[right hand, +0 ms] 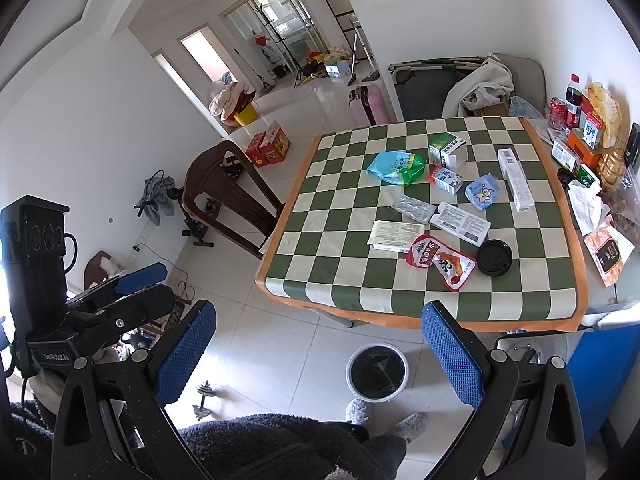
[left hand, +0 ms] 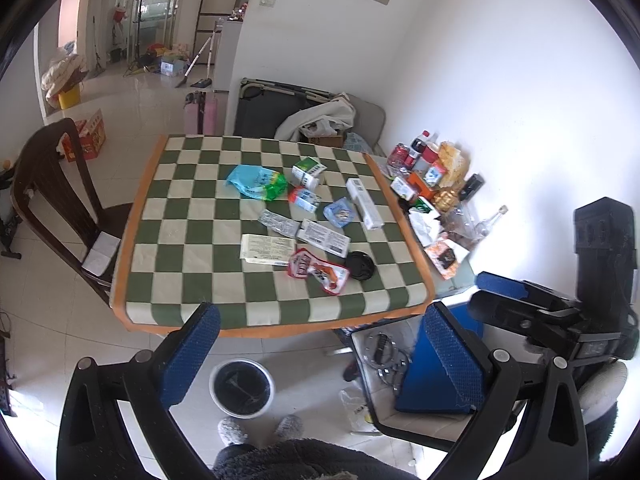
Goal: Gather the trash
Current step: 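Grasp the white medicine box with the left tool while the right grasps the red snack wrapper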
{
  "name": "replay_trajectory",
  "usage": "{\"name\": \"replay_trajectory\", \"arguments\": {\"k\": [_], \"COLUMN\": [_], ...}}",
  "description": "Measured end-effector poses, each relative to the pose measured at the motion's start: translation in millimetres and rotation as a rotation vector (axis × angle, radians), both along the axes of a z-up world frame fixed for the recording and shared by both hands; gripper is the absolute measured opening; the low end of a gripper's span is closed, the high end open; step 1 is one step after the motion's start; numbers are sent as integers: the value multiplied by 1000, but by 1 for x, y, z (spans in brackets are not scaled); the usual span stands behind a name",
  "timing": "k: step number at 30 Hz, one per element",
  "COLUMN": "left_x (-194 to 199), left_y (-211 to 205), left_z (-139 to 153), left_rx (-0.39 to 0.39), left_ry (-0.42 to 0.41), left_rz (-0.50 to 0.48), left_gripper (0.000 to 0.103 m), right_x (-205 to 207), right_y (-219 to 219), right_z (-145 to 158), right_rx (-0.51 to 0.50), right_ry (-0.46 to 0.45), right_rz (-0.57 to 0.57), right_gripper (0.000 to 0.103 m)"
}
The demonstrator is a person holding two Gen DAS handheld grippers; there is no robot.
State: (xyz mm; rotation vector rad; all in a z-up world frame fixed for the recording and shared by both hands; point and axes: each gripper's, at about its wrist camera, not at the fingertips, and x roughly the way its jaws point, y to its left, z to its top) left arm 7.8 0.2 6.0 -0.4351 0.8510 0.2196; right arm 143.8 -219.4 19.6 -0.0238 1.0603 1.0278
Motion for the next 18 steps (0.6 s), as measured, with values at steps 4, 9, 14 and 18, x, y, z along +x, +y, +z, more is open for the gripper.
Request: {"name": "replay_trajectory", "arguments": {"k": [4,9,14,18], "left_x": [15,53,102,138], "left_y": [3,19,35,59], "left_z": [-10,-54,-116,-163], "left_rx": [234,393,330,235], "left_ry": [71,182,300,391], "left_rz": [105,174,171,189], "left_gripper": [103,103,103,103], "right_x": [0,15,54,95], "right_y": [4,15,5,-1], "right_z": [0,-14,-64,-112], "right_rx": [-2,-93,-173,-277], "right_ry": [-19,-81,-24,12], "right_rz": [-40,-258,-445,-527], "right_gripper": [103,103,103,103]}}
